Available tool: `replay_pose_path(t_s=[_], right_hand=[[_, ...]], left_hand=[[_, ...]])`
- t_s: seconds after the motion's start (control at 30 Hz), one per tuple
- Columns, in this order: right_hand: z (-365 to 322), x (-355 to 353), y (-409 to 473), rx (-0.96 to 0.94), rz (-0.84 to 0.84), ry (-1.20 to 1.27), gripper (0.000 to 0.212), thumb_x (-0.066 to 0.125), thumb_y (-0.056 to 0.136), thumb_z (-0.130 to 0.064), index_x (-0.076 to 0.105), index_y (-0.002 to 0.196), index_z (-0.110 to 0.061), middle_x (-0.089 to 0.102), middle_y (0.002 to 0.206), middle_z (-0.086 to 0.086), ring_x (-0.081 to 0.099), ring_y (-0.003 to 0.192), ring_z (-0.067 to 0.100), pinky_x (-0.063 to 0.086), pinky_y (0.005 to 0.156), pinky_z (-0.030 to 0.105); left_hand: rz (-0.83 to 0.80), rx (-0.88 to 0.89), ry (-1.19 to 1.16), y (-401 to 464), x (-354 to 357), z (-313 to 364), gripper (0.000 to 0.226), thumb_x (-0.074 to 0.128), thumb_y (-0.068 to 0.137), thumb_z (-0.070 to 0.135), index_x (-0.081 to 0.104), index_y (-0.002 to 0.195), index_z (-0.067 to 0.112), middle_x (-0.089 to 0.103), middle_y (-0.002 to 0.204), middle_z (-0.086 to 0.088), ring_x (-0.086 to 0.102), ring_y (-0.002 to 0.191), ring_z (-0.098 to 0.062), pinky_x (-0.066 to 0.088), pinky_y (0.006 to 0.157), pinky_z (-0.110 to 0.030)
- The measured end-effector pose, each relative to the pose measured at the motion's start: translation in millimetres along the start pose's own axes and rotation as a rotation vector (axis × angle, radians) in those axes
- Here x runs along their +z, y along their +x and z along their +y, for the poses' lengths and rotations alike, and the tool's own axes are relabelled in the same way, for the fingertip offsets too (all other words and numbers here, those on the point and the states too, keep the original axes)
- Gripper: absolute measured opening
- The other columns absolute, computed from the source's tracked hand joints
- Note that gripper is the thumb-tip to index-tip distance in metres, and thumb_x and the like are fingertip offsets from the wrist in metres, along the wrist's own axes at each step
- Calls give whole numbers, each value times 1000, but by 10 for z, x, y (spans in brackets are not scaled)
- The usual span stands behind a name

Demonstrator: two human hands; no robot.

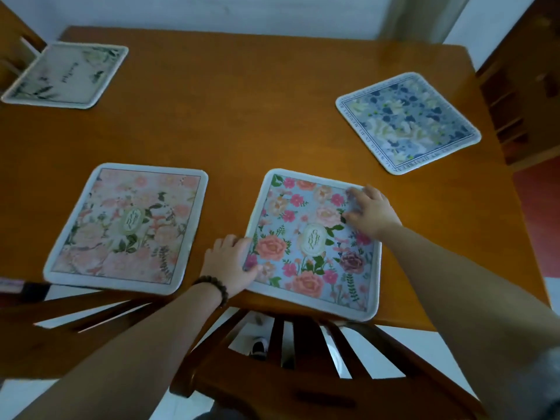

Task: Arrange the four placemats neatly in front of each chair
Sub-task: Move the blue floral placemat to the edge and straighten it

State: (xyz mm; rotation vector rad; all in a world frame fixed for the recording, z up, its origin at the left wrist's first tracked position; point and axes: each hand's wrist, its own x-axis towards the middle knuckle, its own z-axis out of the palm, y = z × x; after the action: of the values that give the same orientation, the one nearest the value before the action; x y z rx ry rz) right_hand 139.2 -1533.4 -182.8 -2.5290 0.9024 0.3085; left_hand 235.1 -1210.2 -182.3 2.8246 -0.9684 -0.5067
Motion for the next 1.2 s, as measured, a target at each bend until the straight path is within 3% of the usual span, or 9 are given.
replay_pose_path(t_s=[0.13,0.23,0.3,0.43,0.57,0.63,0.77,0.9,1.2], right_hand=[[-48,-28,-320,204,67,249,73,51,89,-48,14,150,-33,2,159,10,3,144,30,20,112,48],[-23,146,-781,384,59,320,78,55,87,-50,12,149,-33,5,157,14,7,143,35,28,107,53],[-16,307,-1071,430,2,313,79,58,85,-52,14,147,-32,10,155,15,8,142,37,30,106,55],[-47,516,-1297,286,-31,265,82,54,84,-56,10,149,-32,15,153,10,6,141,34,14,115,50],[-47,457,-1184,224,4,303,83,53,84,-59,9,150,-34,16,152,8,8,140,30,16,114,46],[-6,397,-1120,191,-21,245,86,52,84,-62,6,150,-33,11,156,10,4,142,32,12,114,46],[43,381,-1235,219,-63,192,107,55,71,-77,-6,148,-38,-4,159,14,-4,144,37,9,114,52],[10,543,-1514,215,-158,32,131,56,50,-90,-23,143,-42,-20,155,19,-17,142,38,2,113,54],[-76,734,-1733,147,-99,-121,122,72,63,-67,-11,148,-37,-19,155,20,-19,141,39,0,113,57]], left_hand=[[-21,-84,-27,67,-59,38,80,56,80,62,24,146,28,32,148,-5,27,134,-28,29,103,-47],[-151,-136,-103,157,-74,147,95,57,78,67,7,151,31,7,159,-6,6,144,-29,16,112,-52],[-178,-165,-145,172,-60,247,100,56,75,73,5,151,32,3,160,-7,1,145,-30,11,113,-52],[-125,-145,-183,124,-17,374,92,58,74,71,13,148,40,19,155,-6,11,143,-30,18,112,-53],[-147,-131,-227,39,-33,384,98,67,71,65,12,148,40,22,151,-9,18,140,-30,25,109,-51],[-154,-141,-228,-25,-34,362,109,71,66,65,5,149,39,14,155,-12,11,142,-30,22,110,-52],[-304,-187,-105,-156,-2,276,140,73,54,75,-27,144,35,-23,156,-13,-17,143,-32,5,113,-57],[-374,-104,40,-286,114,322,148,74,47,77,-36,137,38,-31,151,-17,-26,139,-39,-2,108,-65],[-334,-34,140,-354,175,359,132,73,56,73,-17,146,38,-22,153,-23,-21,139,-44,3,107,-68]])
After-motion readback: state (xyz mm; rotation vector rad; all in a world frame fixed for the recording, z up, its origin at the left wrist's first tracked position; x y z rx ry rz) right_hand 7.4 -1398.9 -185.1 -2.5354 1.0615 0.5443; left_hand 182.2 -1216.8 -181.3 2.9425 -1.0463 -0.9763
